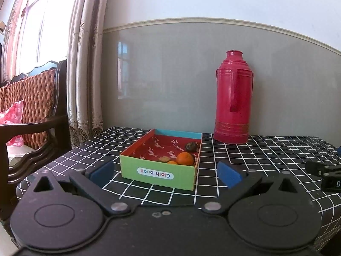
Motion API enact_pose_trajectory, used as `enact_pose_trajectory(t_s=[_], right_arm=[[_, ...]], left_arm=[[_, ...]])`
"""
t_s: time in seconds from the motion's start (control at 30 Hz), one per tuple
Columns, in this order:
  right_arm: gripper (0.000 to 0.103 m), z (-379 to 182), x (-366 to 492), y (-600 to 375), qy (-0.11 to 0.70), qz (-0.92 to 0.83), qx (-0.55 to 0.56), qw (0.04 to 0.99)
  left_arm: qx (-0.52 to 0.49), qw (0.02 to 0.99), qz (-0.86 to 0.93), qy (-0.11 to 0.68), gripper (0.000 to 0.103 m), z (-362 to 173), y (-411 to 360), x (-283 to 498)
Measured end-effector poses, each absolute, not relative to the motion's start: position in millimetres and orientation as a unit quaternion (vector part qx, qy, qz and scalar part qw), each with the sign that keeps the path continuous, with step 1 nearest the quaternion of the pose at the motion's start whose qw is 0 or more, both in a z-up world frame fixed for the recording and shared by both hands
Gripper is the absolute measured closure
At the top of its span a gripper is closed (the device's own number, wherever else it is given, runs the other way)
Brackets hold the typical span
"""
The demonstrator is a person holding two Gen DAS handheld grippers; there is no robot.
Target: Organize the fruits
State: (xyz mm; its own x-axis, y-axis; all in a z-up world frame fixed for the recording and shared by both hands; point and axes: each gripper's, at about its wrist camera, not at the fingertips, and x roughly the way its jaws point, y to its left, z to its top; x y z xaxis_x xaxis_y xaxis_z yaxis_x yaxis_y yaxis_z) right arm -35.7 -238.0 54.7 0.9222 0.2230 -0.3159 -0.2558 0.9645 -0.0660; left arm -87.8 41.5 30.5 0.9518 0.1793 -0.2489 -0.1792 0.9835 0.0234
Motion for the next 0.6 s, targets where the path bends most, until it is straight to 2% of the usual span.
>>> enact_pose_trajectory(t_s=[0.6], right_arm=[[0.000,55.1,-35.2,-237.0,0.156,0.124,-0.055,0.978]], left_arm=[[0.001,0.988,0.091,0.125,0.006,30.7,40.6,-88.2]])
